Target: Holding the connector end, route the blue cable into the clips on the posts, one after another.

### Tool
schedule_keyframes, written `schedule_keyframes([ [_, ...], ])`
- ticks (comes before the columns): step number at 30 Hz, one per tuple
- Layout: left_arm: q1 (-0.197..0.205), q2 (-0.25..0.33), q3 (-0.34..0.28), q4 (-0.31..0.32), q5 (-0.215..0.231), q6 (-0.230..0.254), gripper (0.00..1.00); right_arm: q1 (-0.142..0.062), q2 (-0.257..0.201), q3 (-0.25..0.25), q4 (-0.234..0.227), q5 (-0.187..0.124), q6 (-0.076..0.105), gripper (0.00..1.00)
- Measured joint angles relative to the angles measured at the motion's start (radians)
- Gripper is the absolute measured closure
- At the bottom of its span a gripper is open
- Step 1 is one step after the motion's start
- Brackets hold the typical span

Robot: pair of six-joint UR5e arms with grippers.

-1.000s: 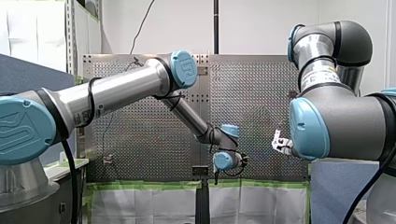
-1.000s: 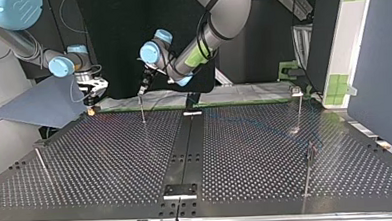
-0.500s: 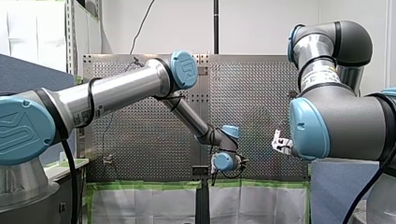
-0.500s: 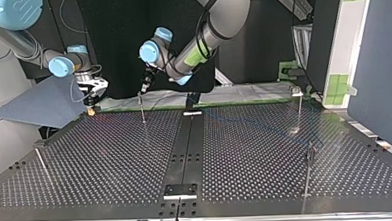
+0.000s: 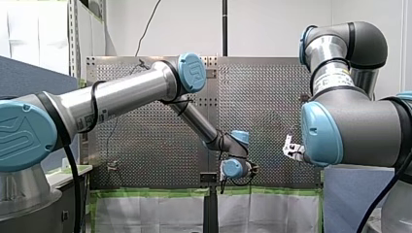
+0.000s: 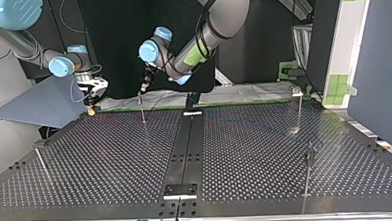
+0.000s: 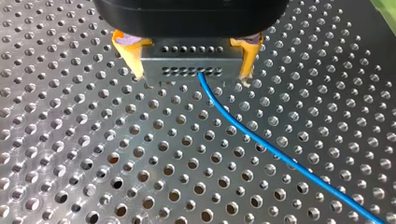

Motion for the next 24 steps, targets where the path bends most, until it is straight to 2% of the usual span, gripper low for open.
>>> schedule_keyframes([
  [15, -0.001, 0.001, 0.000, -0.004, -0.001, -0.027, 0.00, 0.000, 0.000, 0.000, 0.001, -0.003, 0.000, 1.00],
  [20, -0.007, 0.009, -0.011, -0.037, -0.030, -0.010, 0.00, 0.000, 0.000, 0.000, 0.000, -0.003, 0.001, 1.00],
  [24, -0.016, 0.039, -0.042, -0.026, -0.042, 0.006, 0.00, 0.000, 0.000, 0.000, 0.001, -0.004, 0.001, 1.00],
])
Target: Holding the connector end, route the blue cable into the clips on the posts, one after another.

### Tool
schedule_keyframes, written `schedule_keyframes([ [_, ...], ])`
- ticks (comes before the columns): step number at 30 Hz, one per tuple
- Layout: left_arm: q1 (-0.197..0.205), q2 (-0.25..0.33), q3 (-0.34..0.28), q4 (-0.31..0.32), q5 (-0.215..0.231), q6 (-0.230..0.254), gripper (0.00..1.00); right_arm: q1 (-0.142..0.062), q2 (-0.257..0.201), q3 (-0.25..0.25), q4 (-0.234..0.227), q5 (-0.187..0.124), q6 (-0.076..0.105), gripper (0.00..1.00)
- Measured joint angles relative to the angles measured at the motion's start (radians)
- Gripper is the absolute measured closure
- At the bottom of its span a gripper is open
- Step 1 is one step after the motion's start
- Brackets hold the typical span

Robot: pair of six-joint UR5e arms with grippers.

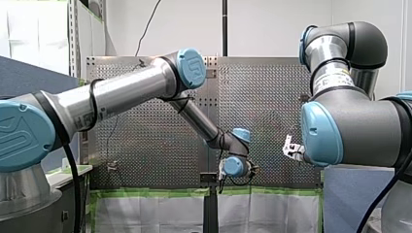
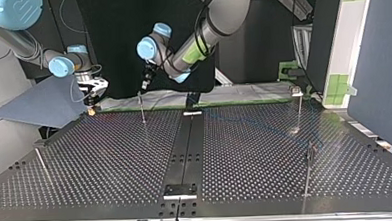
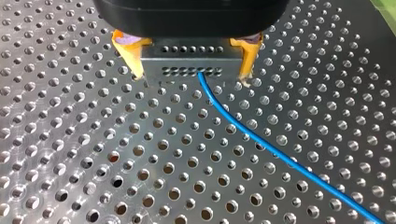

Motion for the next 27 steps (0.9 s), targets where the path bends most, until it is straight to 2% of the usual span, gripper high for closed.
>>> schedule_keyframes([
  [4, -0.001, 0.035, -0.035, 0.031, -0.007, -0.015, 0.00, -0.001, 0.000, 0.000, 0.003, -0.002, 0.000, 1.00],
  [14, -0.036, 0.129, -0.129, 0.124, -0.070, -0.036, 0.00, 0.002, 0.000, 0.000, 0.005, -0.003, 0.000, 1.00],
  [21, -0.056, 0.185, -0.186, 0.180, -0.100, -0.084, 0.00, 0.003, 0.000, 0.000, 0.003, -0.004, 0.001, 1.00],
  [27, -0.061, 0.240, -0.241, 0.235, -0.103, -0.120, 0.00, 0.004, 0.000, 0.000, 0.004, -0.004, 0.002, 1.00],
])
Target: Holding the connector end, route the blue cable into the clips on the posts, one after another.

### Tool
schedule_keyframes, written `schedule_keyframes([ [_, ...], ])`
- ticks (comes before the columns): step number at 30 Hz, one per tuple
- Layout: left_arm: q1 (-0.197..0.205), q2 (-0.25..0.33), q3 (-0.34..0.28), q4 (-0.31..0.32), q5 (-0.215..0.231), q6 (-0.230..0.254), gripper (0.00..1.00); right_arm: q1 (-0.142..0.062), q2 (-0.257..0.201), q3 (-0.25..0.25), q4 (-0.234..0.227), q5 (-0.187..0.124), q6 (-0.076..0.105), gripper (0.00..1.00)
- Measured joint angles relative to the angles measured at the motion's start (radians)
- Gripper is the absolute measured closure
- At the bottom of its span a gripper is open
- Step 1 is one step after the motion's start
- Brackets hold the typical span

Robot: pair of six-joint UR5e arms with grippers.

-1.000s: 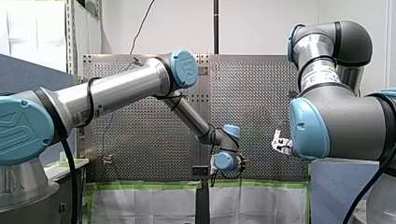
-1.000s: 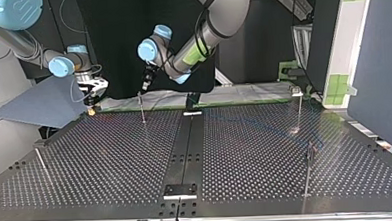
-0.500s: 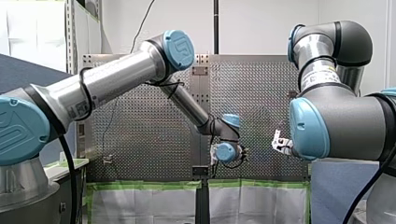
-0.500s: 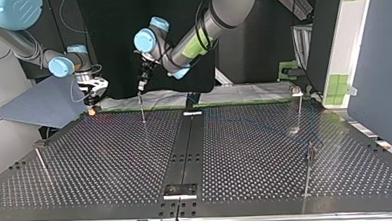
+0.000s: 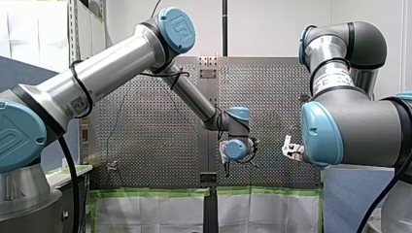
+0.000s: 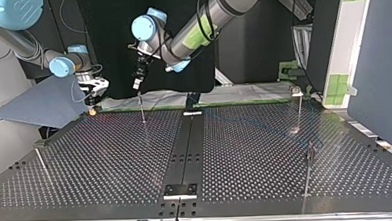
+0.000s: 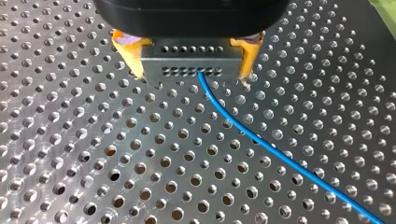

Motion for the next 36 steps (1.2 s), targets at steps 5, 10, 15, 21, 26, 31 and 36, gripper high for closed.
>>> schedule_keyframes([
  [5, -0.002, 0.047, -0.047, 0.048, -0.004, -0.001, 0.00, 0.000, 0.000, 0.000, 0.001, 0.000, 0.000, 1.00],
  [10, -0.002, 0.088, -0.088, 0.088, -0.008, 0.002, 0.00, 0.001, 0.000, 0.000, 0.002, 0.000, 0.000, 1.00],
  [15, -0.003, 0.131, -0.131, 0.131, -0.038, -0.004, 0.00, 0.002, 0.000, 0.000, 0.002, 0.000, 0.000, 1.00],
  [21, 0.001, 0.189, -0.189, 0.189, -0.057, -0.041, 0.00, 0.002, 0.000, 0.000, 0.002, 0.000, 0.000, 1.00],
  [26, 0.008, 0.231, -0.231, 0.210, -0.062, -0.060, 0.00, 0.002, 0.000, 0.000, 0.001, 0.000, 0.000, 1.00],
  [31, 0.020, 0.271, -0.270, 0.187, -0.088, -0.055, 0.00, 0.003, 0.000, 0.000, 0.002, 0.000, 0.000, 1.00],
  [36, 0.030, 0.309, -0.309, 0.156, -0.121, -0.055, 0.00, 0.004, 0.000, 0.000, 0.002, 0.000, 0.000, 1.00],
])
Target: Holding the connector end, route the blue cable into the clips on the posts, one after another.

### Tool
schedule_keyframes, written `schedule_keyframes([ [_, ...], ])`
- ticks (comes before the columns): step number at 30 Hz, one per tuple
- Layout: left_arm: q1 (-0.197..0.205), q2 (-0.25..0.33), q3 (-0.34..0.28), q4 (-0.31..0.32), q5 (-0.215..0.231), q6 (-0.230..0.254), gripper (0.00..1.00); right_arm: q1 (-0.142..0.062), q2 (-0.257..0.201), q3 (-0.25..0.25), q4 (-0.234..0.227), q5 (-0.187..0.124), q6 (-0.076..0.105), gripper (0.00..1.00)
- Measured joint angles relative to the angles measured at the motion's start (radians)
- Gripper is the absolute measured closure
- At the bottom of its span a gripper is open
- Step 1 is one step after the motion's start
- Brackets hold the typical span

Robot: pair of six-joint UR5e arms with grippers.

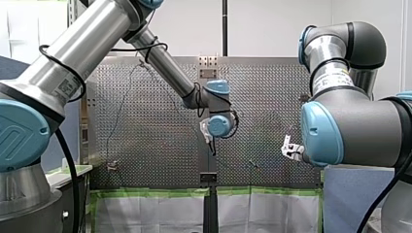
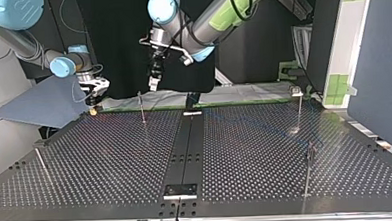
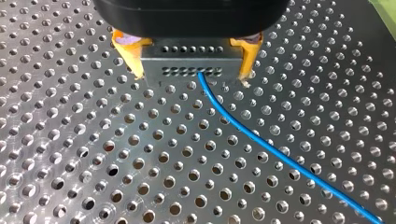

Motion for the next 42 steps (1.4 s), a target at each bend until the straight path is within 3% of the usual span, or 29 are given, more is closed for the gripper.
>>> schedule_keyframes([
  [20, 0.033, 0.162, -0.162, -0.098, -0.059, 0.010, 0.00, 0.001, 0.000, 0.000, 0.000, 0.000, 0.000, 1.00],
  [35, 0.035, 0.283, -0.283, -0.103, -0.060, -0.001, 0.00, 0.000, 0.000, 0.000, -0.002, 0.000, 0.001, 1.00],
  [42, 0.035, 0.347, -0.347, -0.095, -0.055, -0.027, 0.00, -0.005, -0.001, -0.011, 0.005, -0.008, -0.002, 1.00],
])
